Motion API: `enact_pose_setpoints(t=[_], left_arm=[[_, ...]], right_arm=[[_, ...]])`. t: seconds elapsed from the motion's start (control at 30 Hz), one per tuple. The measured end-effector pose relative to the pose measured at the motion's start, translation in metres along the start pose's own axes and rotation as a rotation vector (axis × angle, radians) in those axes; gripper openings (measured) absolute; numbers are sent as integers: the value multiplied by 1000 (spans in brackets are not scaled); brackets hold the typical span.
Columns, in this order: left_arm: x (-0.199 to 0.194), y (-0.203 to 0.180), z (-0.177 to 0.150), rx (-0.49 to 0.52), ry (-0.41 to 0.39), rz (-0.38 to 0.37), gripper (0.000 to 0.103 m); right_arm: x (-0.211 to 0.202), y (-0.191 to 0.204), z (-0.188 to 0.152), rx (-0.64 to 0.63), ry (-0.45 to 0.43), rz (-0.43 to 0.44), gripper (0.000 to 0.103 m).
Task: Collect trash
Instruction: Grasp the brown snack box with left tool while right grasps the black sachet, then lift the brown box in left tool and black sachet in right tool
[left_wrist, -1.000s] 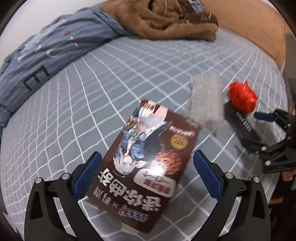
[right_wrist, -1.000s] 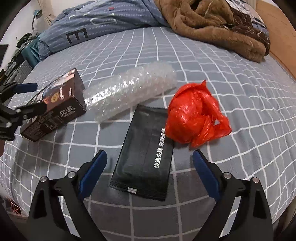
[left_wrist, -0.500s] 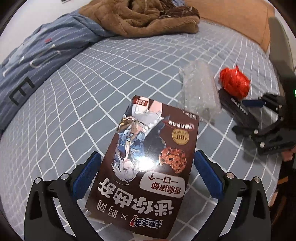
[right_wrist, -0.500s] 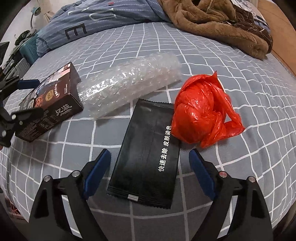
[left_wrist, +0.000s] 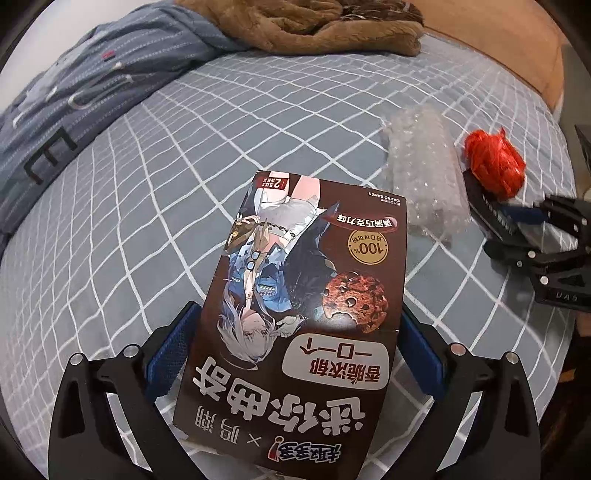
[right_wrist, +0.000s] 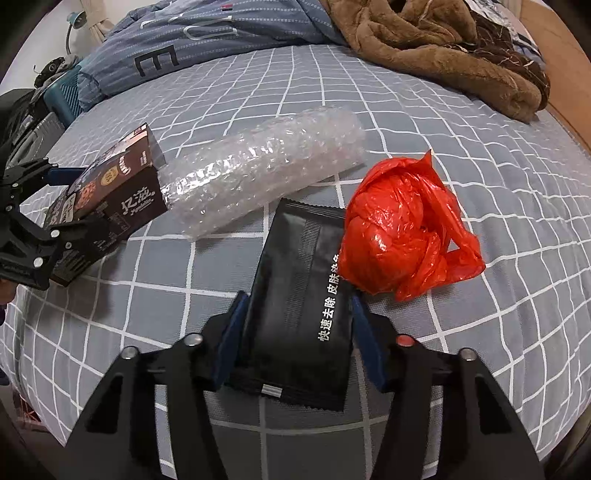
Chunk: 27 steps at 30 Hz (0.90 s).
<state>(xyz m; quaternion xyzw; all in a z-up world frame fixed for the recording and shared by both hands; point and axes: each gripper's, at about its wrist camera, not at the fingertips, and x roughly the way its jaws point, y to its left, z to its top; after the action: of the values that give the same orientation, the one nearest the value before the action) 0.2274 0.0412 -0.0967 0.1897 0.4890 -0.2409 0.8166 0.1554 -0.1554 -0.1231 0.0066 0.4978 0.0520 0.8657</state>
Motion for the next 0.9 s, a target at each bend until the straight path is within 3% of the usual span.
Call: enact_pose_setpoints(t=[0.27, 0.47, 0.57, 0.9], left_arm=[[-2, -1, 2, -157, 14, 25, 96], [-19, -12, -1, -248, -9, 117, 96], [-35, -14, -6, -336, -48, 138, 96], [-90, -32, -33, -482, -146, 202, 96]], right_arm=[[2, -8, 5, 15, 16, 51, 31], [-2, -6, 4, -9, 3, 39, 19], [-7, -5, 3, -20, -5, 36, 17], [-38, -9, -9, -53, -53, 33, 17]])
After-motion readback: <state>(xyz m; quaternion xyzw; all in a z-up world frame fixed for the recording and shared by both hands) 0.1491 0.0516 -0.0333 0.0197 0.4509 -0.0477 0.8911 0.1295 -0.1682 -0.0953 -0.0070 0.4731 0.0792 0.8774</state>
